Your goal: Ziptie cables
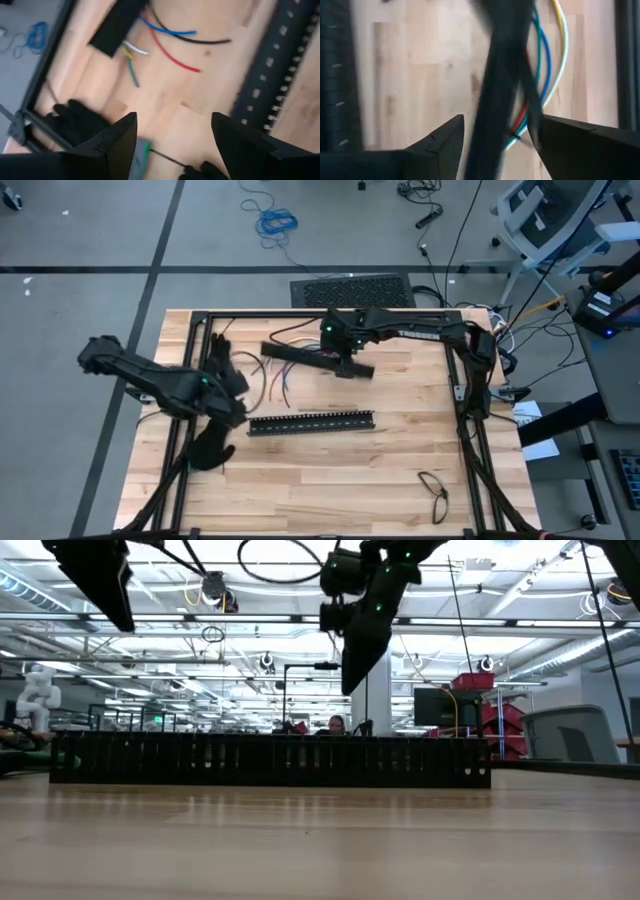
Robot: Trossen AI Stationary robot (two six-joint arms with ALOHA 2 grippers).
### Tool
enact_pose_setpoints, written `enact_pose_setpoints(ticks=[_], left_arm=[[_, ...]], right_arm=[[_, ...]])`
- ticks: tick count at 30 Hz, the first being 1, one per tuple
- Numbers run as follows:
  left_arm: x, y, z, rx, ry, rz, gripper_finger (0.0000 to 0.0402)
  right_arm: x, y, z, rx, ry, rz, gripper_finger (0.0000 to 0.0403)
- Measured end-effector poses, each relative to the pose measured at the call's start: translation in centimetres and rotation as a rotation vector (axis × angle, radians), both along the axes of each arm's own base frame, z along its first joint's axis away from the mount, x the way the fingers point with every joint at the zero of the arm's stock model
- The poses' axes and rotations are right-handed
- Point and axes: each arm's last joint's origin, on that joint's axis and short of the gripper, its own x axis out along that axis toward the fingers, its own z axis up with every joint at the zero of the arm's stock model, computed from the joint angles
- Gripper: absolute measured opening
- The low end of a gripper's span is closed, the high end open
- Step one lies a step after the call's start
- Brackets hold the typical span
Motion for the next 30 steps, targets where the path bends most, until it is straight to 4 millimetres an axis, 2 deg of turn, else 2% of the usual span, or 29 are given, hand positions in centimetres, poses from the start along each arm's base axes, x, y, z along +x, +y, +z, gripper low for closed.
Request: enact_pose_setpoints(ticks=[4, 9, 11, 14, 18, 21, 23, 27, 30], left_arm=[[-1.4, 0.9, 1.0, 0.033, -0.04, 0.017, 0.0251], [-1.5, 1.3, 1.2, 0.068, -0.05, 0.016, 0.0251], [-1.5, 1.4, 1.2, 0.095, -0.062, 0.026, 0.0251], [-1.2, 1.6, 0.9, 0.166, -0.075, 0.032, 0.0251], [-1.4, 1.8, -0.4, 0.234, -0.027, 0.022, 0.0251], [-1.4, 1.8, -1.3, 0.219, -0.003, 0.019, 0.0251], [-1.3, 1.7, -1.8, 0.211, -0.018, 0.02, 0.0251], [-1.4, 1.7, -2.3, 0.196, -0.026, 0.019, 0.0251], [-1.3, 1.7, -2.3, 0.197, -0.026, 0.014, 0.0251]], right_arm=[[-0.4, 0.6, 1.5, -0.006, -0.049, 0.012, 0.0192], [-0.3, 0.6, 1.4, 0.023, -0.061, -0.055, 0.0174], [0.1, 0.1, 1.0, 0.043, -0.089, -0.113, 0.0174], [0.7, -0.5, -0.6, 0.101, -0.067, -0.142, 0.0185], [0.6, -0.6, -2.6, 0.11, 0.056, -0.22, 0.0205], [-0.2, -0.3, -3.7, 0.044, 0.159, -0.247, 0.0207], [-1.1, 0.1, -4.0, 0.087, 0.187, -0.281, 0.0201], [-4.6, 1.8, -4.7, 0.193, 0.218, -0.372, 0.0183], [-6.7, 3.3, -5.7, 0.243, 0.153, -0.458, 0.0171]])
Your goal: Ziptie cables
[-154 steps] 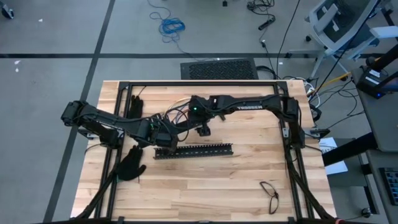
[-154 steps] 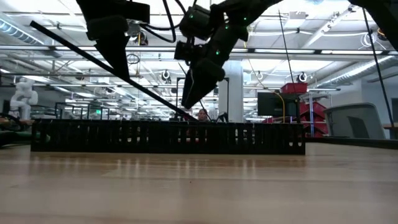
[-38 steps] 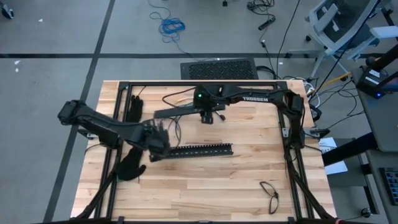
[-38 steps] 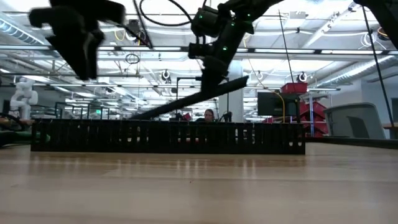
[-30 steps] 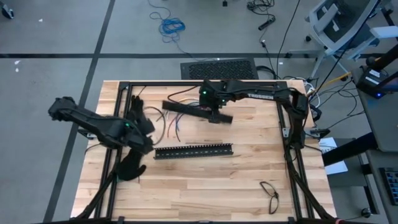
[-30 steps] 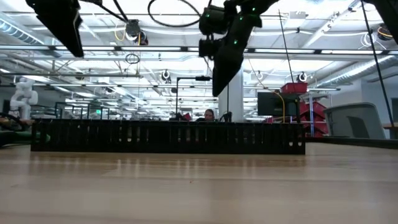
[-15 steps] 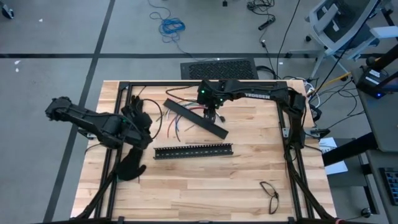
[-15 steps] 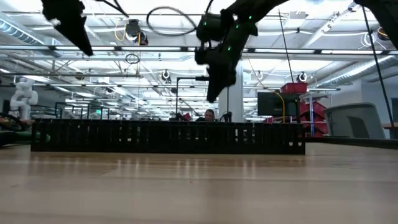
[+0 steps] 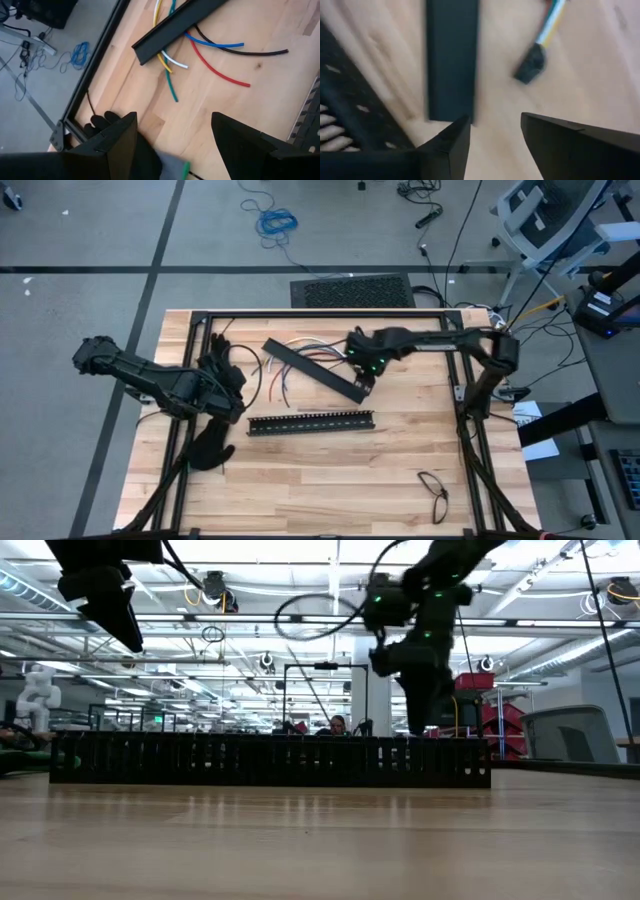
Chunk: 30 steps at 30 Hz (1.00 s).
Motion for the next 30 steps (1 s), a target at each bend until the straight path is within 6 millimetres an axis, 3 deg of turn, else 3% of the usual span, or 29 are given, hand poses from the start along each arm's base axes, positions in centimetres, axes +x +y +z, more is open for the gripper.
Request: enact_pose_setpoints(ticks=[5, 9, 13, 19, 21, 25, 30], left_arm=[[0.0, 0.0, 0.0, 0.004, 0.009, -0.009, 0.0251], [0.0, 0.0, 0.0, 0.007, 0.014, -0.016, 0.0251], [0.0, 0.0, 0.0, 0.007, 0.014, -0.015, 0.0251], [0.0, 0.0, 0.0, -0.014, 0.02, -0.017, 0.0251], [0.0, 0.0, 0.0, -0.018, 0.021, -0.017, 0.0251], [0.0, 0.0, 0.0, -0.019, 0.02, -0.016, 0.0251], [-0.1, 0.0, 0.0, -0.033, -0.004, 0.018, 0.0251]], right_arm=[[-0.2, 1.1, -0.4, 0.02, -0.138, -0.114, 0.0157], [0.5, 1.2, -2.0, 0.013, -0.107, -0.126, 0.0147], [1.2, 1.6, -4.8, 0.016, -0.027, -0.1, 0.0138], [2.4, 1.3, -6.0, -0.012, -0.078, -0.107, 0.0126], [2.4, 1.1, -6.6, -0.027, -0.04, -0.099, 0.0103], [2.1, 1.1, -7.9, -0.029, -0.014, -0.065, 0.0016], [1.7, 1.3, -6.9, -0.04, -0.012, -0.045, 0.0003]])
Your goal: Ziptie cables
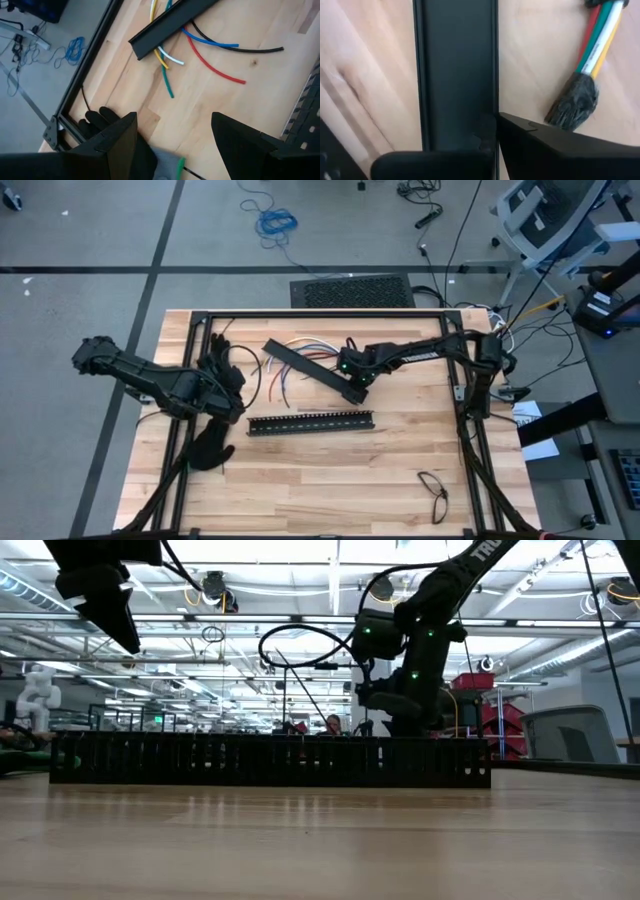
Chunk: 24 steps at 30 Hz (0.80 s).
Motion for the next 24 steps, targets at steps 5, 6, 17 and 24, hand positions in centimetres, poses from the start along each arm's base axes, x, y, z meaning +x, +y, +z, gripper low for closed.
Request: enact_pose_setpoints(ticks=[5, 6, 17, 24], left_arm=[[0.0, 0.0, 0.0, -0.003, -0.004, 0.007, 0.0251], [0.0, 0.0, 0.0, -0.003, -0.005, 0.007, 0.0251], [0.0, 0.1, 0.1, 0.029, -0.015, 0.01, 0.0251], [0.1, 0.3, 0.1, 0.073, -0.03, 0.021, 0.0251]], right_arm=[[-1.7, 0.5, 2.5, -0.006, 0.027, 0.02, 0.0001], [-2.0, 0.5, 3.4, -0.032, 0.029, 0.029, 0.0001], [-6.1, 1.1, 10.1, -0.639, 0.402, 0.238, 0.0], [-5.1, 0.6, 11.6, -0.92, 0.54, 0.423, 0.0]])
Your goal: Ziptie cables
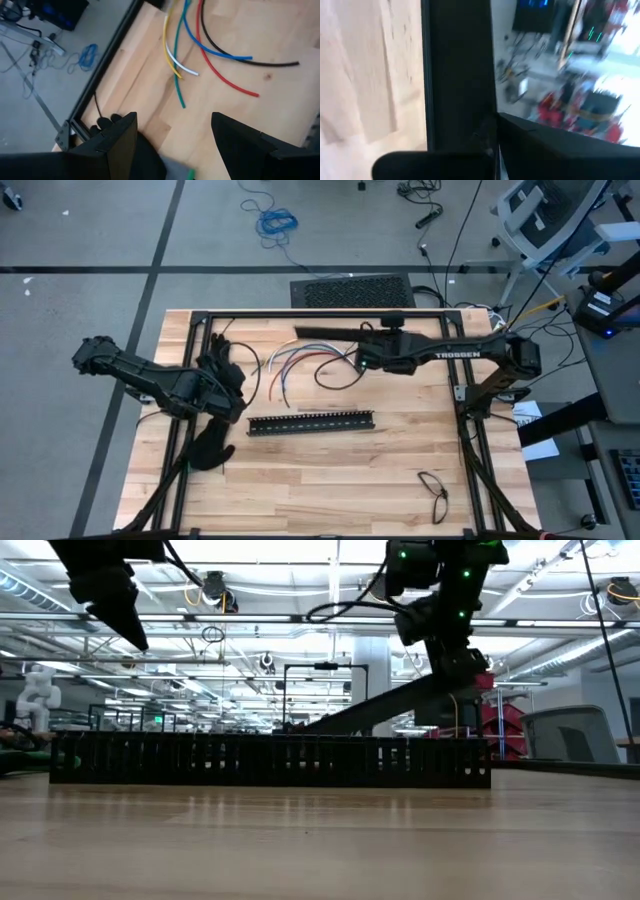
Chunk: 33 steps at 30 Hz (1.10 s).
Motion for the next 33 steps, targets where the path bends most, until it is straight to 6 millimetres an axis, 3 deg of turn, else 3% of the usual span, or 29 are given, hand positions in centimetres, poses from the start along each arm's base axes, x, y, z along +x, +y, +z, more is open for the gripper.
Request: enact_pose_setpoints(ticks=[8, 19, 23, 25, 27, 30, 33], left_arm=[[0.0, 0.1, 0.1, 0.06, -0.02, 0.006, 0.0251], [0.0, 0.2, 0.2, 0.097, -0.033, 0.01, 0.0251], [0.0, 0.2, 0.2, 0.097, -0.033, 0.01, 0.0251], [0.0, 0.2, 0.2, 0.097, -0.033, 0.01, 0.0251], [0.0, 0.2, 0.2, 0.097, -0.032, 0.009, 0.0251], [0.0, 0.2, 0.2, 0.097, -0.03, 0.009, 0.0251], [0.0, 0.2, 0.2, 0.096, -0.029, 0.009, 0.0251]], right_arm=[[2.2, 1.3, -0.8, -0.067, 0.243, 0.303, 0.0], [4.7, 6.1, -9.2, 0.199, 0.485, 0.487, 0.0002], [5.0, 7.7, -10.8, 0.226, 0.489, 0.491, 0.0001], [4.8, 8.2, -10.4, 0.2, 0.454, 0.461, 0.0001], [4.3, 8.3, -8.7, 0.216, 0.399, 0.401, 0.0001], [3.4, 7.5, -4.4, 0.323, 0.083, 0.185, 0.0001], [0.6, 5.6, -0.7, 0.416, -0.243, -0.087, 0.0001]])
